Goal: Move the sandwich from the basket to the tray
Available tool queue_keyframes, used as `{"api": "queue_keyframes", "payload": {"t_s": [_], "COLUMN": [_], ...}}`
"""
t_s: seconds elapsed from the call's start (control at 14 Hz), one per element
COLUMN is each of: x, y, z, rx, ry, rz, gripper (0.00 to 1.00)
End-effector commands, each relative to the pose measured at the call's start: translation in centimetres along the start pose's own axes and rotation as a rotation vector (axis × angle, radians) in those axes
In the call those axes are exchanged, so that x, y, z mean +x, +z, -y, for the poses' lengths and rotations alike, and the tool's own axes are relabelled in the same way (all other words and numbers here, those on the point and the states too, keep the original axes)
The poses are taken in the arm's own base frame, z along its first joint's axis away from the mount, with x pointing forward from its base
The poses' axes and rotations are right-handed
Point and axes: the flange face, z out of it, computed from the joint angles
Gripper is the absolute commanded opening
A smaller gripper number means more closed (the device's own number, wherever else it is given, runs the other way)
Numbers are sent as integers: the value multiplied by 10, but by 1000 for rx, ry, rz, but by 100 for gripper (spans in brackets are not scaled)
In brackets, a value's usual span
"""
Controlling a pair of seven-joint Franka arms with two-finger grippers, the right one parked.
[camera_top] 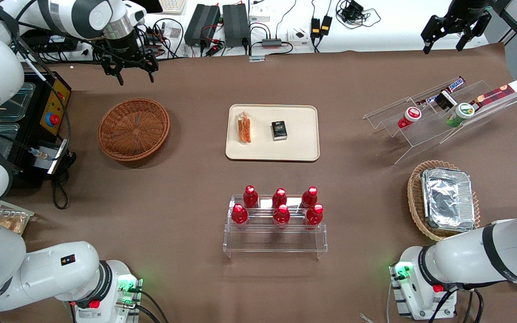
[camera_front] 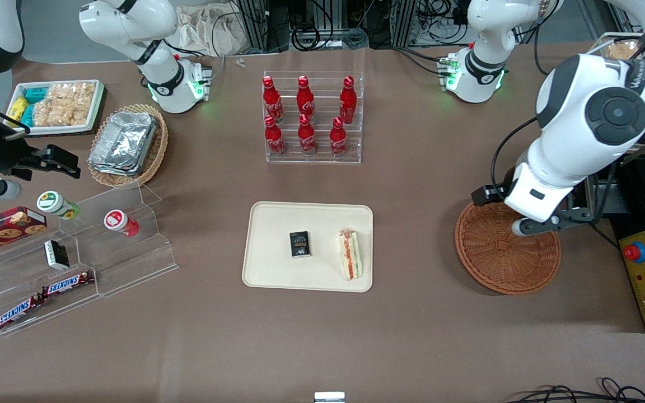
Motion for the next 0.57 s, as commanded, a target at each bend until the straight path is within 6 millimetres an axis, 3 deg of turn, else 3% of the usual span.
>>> {"api": "queue_keyframes", "payload": {"t_s": [0.0, 0.07, 0.14, 0.29, 0.5], "x": [-6, -8, -4, -3, 18], "y": [-14, -21, -25, -26, -29], "z": [37, 43, 64, 76, 75], "rx": [-5, -22, -29, -22, -26], "ry": [67, 92, 90, 164, 182], "rz": [22, 21, 22, 35, 21], "gripper": [100, 100, 99, 99, 100]}}
